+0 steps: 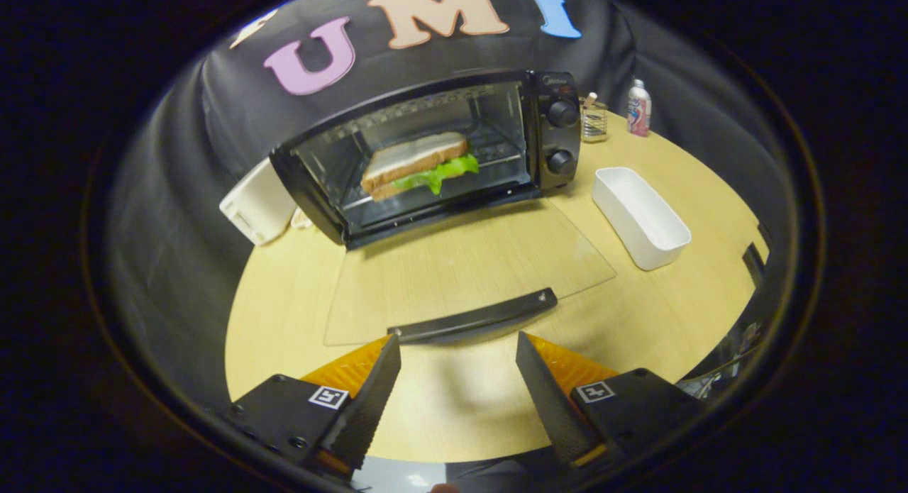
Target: Open the toaster oven, put the food inside, and close the toaster oven door.
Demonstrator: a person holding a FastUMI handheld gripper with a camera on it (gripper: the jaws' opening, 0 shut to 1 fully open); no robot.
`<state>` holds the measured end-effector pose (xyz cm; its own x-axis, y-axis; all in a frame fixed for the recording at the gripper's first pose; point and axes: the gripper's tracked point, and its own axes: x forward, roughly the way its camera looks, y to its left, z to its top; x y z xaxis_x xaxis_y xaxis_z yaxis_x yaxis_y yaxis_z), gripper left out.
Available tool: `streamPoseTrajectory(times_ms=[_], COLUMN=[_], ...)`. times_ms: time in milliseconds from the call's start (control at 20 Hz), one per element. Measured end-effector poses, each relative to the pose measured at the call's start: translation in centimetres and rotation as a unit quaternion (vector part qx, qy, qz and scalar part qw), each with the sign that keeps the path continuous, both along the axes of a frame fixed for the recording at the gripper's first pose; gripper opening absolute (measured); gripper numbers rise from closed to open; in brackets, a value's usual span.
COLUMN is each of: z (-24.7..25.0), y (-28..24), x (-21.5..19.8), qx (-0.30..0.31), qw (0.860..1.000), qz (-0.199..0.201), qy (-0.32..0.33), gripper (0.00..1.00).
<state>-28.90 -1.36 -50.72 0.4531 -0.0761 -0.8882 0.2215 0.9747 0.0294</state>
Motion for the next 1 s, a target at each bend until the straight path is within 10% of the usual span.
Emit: streamPoseTrajectory(times_ms=[1000], z=[-3.6], y=[-1.5], x=[0.0], qx=[-0.067], qw=[0.996], qz=[0.047], qy=[0.039], gripper=[0.99])
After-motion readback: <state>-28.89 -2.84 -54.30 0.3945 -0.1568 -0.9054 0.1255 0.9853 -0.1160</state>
